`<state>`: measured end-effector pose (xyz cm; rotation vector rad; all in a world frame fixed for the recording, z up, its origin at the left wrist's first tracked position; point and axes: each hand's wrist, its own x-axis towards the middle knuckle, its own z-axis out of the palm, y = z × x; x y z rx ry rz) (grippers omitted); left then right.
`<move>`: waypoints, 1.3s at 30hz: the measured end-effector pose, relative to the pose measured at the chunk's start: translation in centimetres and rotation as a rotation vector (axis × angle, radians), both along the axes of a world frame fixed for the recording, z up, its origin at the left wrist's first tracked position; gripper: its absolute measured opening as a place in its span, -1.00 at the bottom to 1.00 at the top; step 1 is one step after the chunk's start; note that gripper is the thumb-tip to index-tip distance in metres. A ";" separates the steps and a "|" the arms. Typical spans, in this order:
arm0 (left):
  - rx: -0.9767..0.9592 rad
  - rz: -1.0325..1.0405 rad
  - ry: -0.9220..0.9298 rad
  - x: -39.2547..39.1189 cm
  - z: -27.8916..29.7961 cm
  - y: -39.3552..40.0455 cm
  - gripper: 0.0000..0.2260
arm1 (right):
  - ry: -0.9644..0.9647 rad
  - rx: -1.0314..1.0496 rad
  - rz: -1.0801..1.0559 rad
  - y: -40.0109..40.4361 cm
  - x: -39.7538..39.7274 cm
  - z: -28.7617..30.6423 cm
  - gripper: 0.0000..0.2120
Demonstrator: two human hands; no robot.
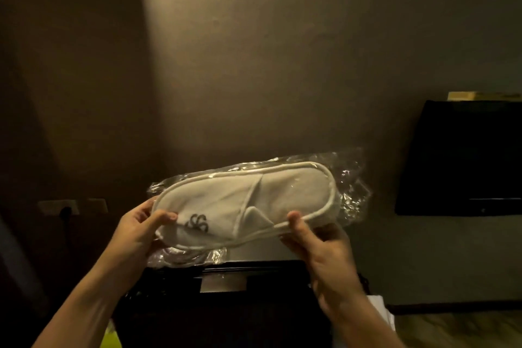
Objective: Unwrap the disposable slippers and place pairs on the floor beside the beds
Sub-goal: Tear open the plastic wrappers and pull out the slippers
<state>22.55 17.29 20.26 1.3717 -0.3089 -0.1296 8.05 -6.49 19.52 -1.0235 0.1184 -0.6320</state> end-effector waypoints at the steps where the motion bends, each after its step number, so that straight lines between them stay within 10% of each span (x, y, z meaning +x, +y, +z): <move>1: 0.004 0.006 -0.016 0.2 0.0 0.3 -0.60 | 0.013 -0.016 -0.046 -1.6 0.0 -0.1 -0.51; 5: 0.000 -0.007 -0.055 1.1 -0.3 0.8 -0.70 | -0.029 0.018 -0.350 -8.7 0.0 1.1 -0.73; 12: -0.003 -0.066 -0.082 1.8 -0.9 -0.3 -0.48 | 0.134 -0.585 -0.121 -11.1 0.2 2.4 -0.73; 23: -0.038 -0.043 -0.086 1.5 -1.2 -1.4 -0.44 | 0.265 -0.615 0.103 -11.4 0.0 2.2 -0.74; 29: -0.456 -0.138 0.235 -3.4 -4.7 -4.1 -0.43 | 0.199 -0.430 -0.009 -12.1 0.6 1.6 -0.69; 33: -0.470 -0.226 0.314 -7.5 -4.9 -9.2 -0.01 | 0.180 -0.383 0.045 -11.3 1.1 1.8 -0.72; 39: -0.542 -0.072 0.348 -7.5 -0.9 -12.7 -0.71 | 0.190 -0.475 0.146 -9.1 1.6 1.9 -0.65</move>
